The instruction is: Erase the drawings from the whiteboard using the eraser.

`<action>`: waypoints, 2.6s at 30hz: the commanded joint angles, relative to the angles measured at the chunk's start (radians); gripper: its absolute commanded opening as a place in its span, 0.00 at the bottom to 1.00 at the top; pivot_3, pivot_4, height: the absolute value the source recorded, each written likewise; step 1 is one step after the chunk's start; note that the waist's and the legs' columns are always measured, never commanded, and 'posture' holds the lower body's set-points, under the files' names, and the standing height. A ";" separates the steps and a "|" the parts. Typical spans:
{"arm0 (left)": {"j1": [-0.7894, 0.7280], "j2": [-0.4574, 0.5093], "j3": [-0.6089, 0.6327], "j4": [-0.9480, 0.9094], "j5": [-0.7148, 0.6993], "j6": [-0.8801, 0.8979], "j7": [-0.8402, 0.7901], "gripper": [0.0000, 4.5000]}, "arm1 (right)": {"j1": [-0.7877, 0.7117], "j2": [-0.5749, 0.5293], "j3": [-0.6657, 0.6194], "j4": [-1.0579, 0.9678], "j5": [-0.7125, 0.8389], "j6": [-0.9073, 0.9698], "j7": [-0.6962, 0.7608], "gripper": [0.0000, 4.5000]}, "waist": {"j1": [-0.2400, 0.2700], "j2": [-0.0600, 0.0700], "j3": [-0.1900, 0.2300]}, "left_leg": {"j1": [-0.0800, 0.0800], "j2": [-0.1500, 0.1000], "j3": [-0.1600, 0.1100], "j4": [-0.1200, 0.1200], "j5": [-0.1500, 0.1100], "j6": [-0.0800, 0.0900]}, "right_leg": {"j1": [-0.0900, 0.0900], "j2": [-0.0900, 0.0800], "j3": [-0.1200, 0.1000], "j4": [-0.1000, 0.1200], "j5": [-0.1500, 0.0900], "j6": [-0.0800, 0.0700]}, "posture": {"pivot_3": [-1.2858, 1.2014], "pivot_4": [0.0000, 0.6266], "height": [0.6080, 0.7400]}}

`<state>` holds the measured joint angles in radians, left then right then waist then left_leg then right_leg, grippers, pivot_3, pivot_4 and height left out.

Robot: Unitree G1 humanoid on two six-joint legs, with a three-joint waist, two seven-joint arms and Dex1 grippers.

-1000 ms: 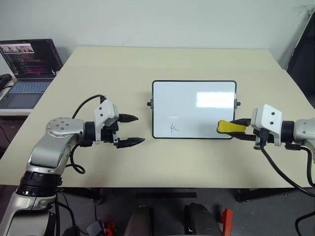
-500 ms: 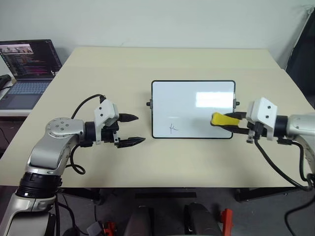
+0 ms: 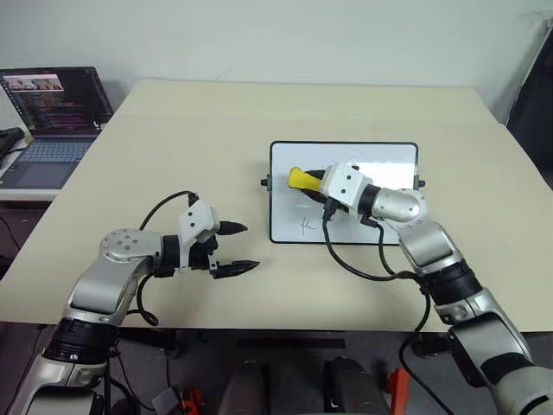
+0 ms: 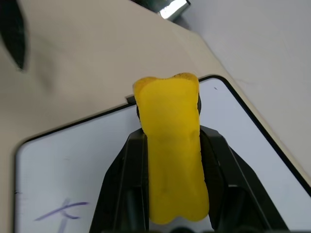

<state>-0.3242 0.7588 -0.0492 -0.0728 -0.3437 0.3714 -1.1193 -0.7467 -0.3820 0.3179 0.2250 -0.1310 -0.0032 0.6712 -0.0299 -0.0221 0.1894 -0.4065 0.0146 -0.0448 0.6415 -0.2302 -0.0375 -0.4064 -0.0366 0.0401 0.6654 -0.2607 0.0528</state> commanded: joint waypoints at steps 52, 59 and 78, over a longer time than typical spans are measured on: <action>-0.042 -0.004 0.008 -0.009 0.010 -0.020 0.003 1.00 | -0.055 -0.107 0.087 0.142 -0.273 0.055 -0.008 0.23 | -0.003 -0.001 -0.001 | 0.009 0.000 0.001 0.004 0.004 0.002 | 0.002 0.001 0.002 0.014 0.002 -0.003 | 0.52 0.24 1.00; -0.063 -0.011 0.001 0.010 0.017 -0.027 -0.002 1.00 | 0.061 -0.129 0.142 0.028 -0.242 0.068 0.136 0.23 | -0.002 -0.002 -0.002 | 0.008 0.000 0.000 0.003 0.004 0.002 | 0.003 0.001 0.002 0.013 0.002 -0.003 | 0.52 0.24 1.00; -0.259 -0.043 0.027 0.099 -0.014 -0.050 -0.042 1.00 | 0.182 -0.352 -0.422 -0.543 0.276 0.458 0.345 0.23 | 0.009 -0.004 0.001 | 0.003 -0.001 -0.005 0.002 0.003 0.001 | 0.002 0.000 -0.003 0.008 0.001 -0.002 | 0.52 0.24 1.00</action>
<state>-0.5522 0.6984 -0.0411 0.0188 -0.3698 0.3503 -1.1509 -0.6117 -0.6870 -0.0556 -0.2711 0.1088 0.4362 0.9652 -0.0210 -0.0257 0.1908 -0.4035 0.0139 -0.0493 0.6425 -0.2282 -0.0369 -0.4044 -0.0362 0.0373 0.6712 -0.2599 0.0503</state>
